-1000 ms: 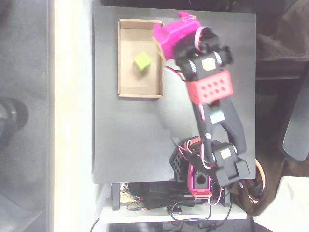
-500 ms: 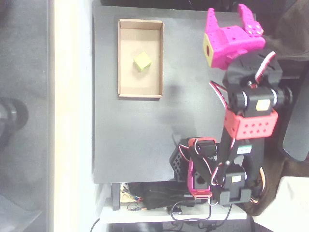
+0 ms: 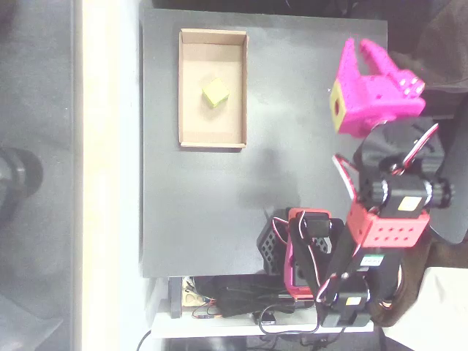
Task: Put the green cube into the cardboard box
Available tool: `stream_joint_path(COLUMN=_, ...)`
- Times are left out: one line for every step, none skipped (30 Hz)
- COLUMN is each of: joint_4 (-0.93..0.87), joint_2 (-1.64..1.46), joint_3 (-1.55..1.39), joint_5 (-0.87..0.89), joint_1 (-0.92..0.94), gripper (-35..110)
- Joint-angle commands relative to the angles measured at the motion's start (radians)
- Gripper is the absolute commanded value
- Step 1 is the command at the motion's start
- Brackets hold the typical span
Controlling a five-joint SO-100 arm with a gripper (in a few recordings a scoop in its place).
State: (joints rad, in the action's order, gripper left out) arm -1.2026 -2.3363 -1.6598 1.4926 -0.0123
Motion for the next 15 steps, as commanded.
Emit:
stream_joint_path(joint_4=-0.002, joint_2=-0.144, joint_3=-0.155, joint_5=0.006, joint_1=0.014, gripper=3)
stream_joint_path(joint_4=0.008, joint_2=-0.184, joint_3=-0.213, joint_5=0.005, joint_1=0.014, gripper=3)
stream_joint_path(joint_4=0.006, joint_2=-0.225, joint_3=-0.258, joint_5=0.005, joint_1=0.014, gripper=3)
stream_joint_path(joint_4=0.008, joint_2=-0.264, joint_3=-0.310, joint_5=0.003, joint_1=0.014, gripper=3)
stream_joint_path(joint_4=0.009, joint_2=-0.301, joint_3=-0.360, joint_5=0.003, joint_1=0.014, gripper=3)
stream_joint_path(joint_4=0.011, joint_2=-0.337, joint_3=-0.410, joint_5=0.003, joint_1=0.011, gripper=3)
stream_joint_path(joint_4=0.011, joint_2=-0.376, joint_3=-0.459, joint_5=0.003, joint_1=0.009, gripper=3)
stream_joint_path(joint_4=0.011, joint_2=-0.408, joint_3=-0.509, joint_5=0.002, joint_1=0.005, gripper=3)
stream_joint_path(joint_4=0.011, joint_2=-0.440, joint_3=-0.558, joint_5=0.002, joint_1=0.002, gripper=3)
stream_joint_path(joint_4=0.011, joint_2=-0.471, joint_3=-0.609, joint_5=0.002, joint_1=0.002, gripper=3)
stream_joint_path(joint_4=0.011, joint_2=-0.502, joint_3=-0.655, joint_5=0.002, joint_1=0.002, gripper=3)
stream_joint_path(joint_4=0.011, joint_2=-0.532, joint_3=-0.704, joint_5=0.002, joint_1=0.002, gripper=3)
stream_joint_path(joint_4=0.011, joint_2=-0.561, joint_3=-0.750, joint_5=0.002, joint_1=0.002, gripper=3)
stream_joint_path(joint_4=0.011, joint_2=-0.588, joint_3=-0.798, joint_5=0.002, joint_1=0.002, gripper=3)
stream_joint_path(joint_4=0.011, joint_2=-0.617, joint_3=-0.844, joint_5=0.002, joint_1=0.002, gripper=3)
